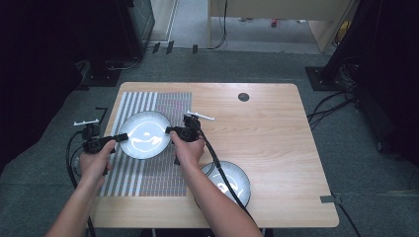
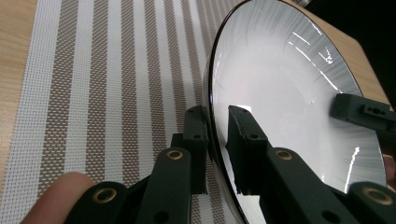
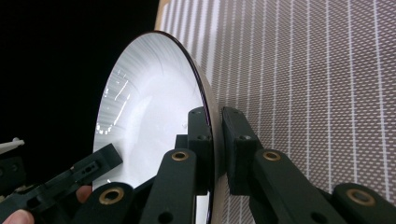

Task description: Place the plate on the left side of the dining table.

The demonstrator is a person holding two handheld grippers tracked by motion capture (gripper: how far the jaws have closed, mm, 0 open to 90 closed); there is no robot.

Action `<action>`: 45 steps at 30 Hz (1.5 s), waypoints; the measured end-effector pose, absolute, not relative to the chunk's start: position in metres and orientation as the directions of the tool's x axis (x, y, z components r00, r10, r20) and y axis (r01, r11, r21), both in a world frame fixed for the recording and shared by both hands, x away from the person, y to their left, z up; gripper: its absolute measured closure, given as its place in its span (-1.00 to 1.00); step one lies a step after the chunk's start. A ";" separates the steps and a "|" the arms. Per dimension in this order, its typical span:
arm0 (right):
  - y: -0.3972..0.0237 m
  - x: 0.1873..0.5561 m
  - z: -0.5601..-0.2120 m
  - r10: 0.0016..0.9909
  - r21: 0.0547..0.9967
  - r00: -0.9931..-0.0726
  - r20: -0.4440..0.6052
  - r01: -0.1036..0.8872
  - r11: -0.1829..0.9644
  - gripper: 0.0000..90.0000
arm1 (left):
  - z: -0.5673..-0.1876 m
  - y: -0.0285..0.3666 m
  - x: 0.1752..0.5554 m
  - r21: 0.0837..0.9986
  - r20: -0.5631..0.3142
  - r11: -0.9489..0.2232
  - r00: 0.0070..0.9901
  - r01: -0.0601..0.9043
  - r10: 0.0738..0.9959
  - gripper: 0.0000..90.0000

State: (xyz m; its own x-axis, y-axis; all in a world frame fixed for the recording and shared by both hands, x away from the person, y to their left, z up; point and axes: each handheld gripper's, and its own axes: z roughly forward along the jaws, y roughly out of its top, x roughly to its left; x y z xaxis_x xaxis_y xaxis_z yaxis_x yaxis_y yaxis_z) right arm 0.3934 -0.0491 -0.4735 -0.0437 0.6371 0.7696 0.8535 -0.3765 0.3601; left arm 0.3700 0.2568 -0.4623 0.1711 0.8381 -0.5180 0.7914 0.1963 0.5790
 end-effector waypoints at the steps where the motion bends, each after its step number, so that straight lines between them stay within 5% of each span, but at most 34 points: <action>1: -0.048 0.395 -0.477 0.638 0.354 -0.033 0.769 0.854 -0.381 0.84 | -0.464 0.257 0.373 0.576 -0.517 0.199 0.164 0.793 0.840 0.74; 35: -0.043 0.415 -0.520 0.622 0.279 0.065 0.780 0.854 -0.440 0.82 | -0.497 0.248 0.411 0.525 -0.450 0.173 0.099 0.833 0.887 0.71; 39: -0.042 0.414 -0.521 0.627 0.283 0.059 0.777 0.856 -0.432 0.65 | -0.497 0.247 0.410 0.546 -0.426 0.148 0.122 0.824 0.897 0.69; 45: -0.045 0.413 -0.513 0.653 0.333 0.033 0.757 0.840 -0.429 0.46 | -0.493 0.248 0.406 0.586 -0.396 0.129 0.144 0.800 0.907 0.40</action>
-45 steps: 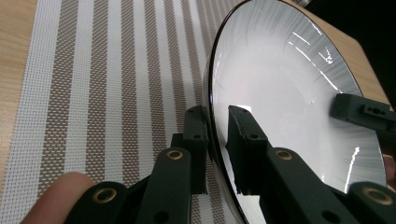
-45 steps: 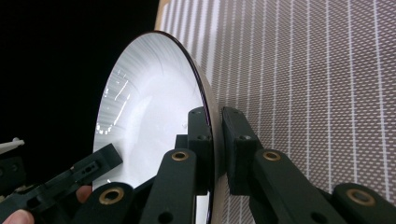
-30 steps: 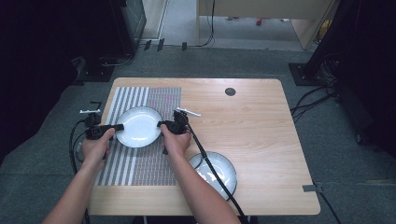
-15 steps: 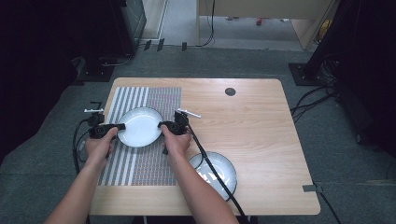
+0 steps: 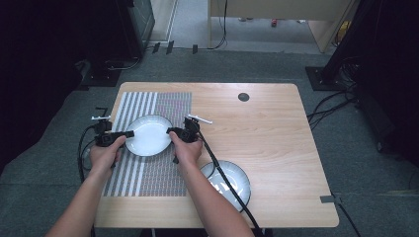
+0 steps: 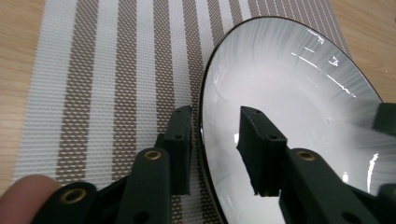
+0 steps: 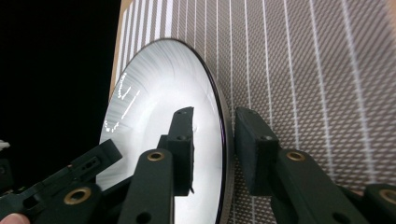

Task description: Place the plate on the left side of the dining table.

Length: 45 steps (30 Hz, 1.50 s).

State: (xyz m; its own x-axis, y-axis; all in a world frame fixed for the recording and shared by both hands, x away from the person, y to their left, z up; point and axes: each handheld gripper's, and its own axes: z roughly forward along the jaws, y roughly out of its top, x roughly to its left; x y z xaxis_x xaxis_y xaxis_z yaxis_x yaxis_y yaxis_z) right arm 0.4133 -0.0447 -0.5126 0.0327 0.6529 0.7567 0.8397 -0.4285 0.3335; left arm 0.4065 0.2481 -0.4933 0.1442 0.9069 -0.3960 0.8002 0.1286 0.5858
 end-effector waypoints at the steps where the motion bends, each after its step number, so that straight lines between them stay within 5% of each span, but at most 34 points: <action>1: -0.046 0.413 -0.511 0.676 0.366 0.016 0.737 0.831 -0.419 0.41 | -0.493 0.249 0.406 0.591 -0.389 0.127 0.144 0.797 0.910 0.37; 5: -0.055 0.410 -0.497 0.734 0.481 -0.065 0.676 0.793 -0.373 0.34 | -0.491 0.253 0.401 0.620 -0.350 0.101 0.158 0.778 0.924 0.10; 12: -0.063 0.398 -0.478 0.755 0.535 -0.129 0.643 0.781 -0.323 0.25 | -0.475 0.255 0.388 0.593 -0.380 0.089 0.181 0.800 0.907 -0.08; 26: -0.089 0.365 -0.437 0.756 0.656 -0.290 0.586 0.718 -0.233 -0.16 | -0.440 0.244 0.352 0.710 -0.411 0.077 0.323 0.700 0.853 -0.54; 35: -0.120 0.342 -0.413 0.741 0.699 -0.369 0.561 0.691 -0.185 -0.32 | -0.416 0.223 0.321 0.785 -0.412 0.058 0.449 0.617 0.793 -0.59; 45: -0.161 0.317 -0.405 0.751 0.745 -0.404 0.522 0.644 -0.172 -0.35 | -0.408 0.202 0.295 0.808 -0.356 0.003 0.484 0.589 0.799 -0.64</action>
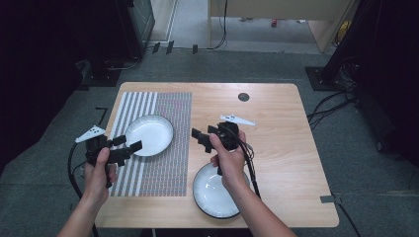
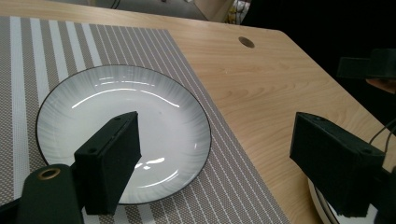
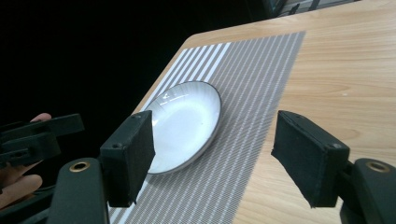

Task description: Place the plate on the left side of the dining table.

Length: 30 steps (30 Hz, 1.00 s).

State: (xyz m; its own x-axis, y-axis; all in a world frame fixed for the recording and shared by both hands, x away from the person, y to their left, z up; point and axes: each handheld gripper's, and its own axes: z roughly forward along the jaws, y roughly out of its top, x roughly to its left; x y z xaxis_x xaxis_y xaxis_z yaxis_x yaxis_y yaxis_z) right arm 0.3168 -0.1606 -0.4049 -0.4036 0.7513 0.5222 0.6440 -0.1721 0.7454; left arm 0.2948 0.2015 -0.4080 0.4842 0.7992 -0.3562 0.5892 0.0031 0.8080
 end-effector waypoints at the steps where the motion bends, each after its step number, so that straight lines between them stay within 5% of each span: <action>1: -0.164 0.314 -0.405 0.759 0.755 -0.406 0.510 0.634 -0.167 -0.35 | -0.408 0.199 0.292 0.809 -0.360 0.004 0.488 0.588 0.795 -0.64; 30: -0.270 0.247 -0.434 0.838 0.818 -0.372 0.400 0.557 -0.144 -0.37 | -0.446 0.162 0.242 0.826 -0.343 0.005 0.496 0.564 0.798 -0.64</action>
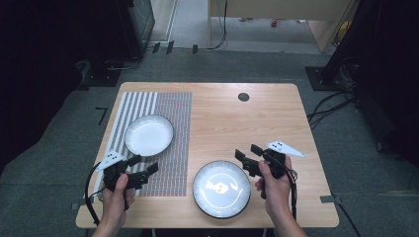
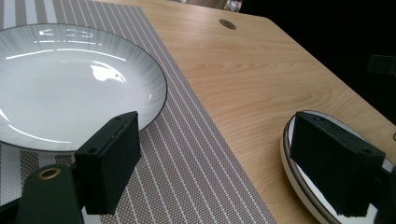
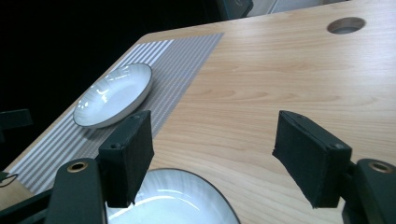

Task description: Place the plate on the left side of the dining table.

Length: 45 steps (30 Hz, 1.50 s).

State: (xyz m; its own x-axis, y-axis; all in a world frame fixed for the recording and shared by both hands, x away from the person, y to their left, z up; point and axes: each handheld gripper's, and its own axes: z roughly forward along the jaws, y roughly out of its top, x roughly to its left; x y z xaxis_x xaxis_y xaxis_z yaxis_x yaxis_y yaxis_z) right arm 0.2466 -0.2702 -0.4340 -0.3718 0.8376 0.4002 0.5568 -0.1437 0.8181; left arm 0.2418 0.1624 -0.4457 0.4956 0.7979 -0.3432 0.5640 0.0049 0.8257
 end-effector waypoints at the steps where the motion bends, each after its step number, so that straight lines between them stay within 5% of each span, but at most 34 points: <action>1: -0.275 0.244 -0.436 0.841 0.820 -0.368 0.396 0.554 -0.144 -0.37 | -0.447 0.162 0.241 0.826 -0.337 -0.001 0.495 0.564 0.801 -0.64; 25: -0.352 0.207 -0.482 0.929 0.827 -0.231 0.288 0.549 -0.120 -0.37 | -0.480 0.208 0.223 0.818 -0.312 0.031 0.399 0.574 0.862 -0.64; 45: -0.409 0.198 -0.509 0.984 0.802 -0.096 0.152 0.593 -0.066 -0.55 | -0.501 0.254 0.220 0.805 -0.176 -0.008 0.251 0.593 0.952 -0.64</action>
State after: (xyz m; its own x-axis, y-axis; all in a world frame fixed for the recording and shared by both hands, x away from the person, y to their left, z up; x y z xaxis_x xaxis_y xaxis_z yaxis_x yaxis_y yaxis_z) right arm 0.1980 -0.4092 -0.5092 -0.0963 0.9837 0.1521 0.5934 -0.0659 0.8022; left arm 0.2202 0.2542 -0.5012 0.2507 0.9520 -0.1757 0.5931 -0.0076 0.8051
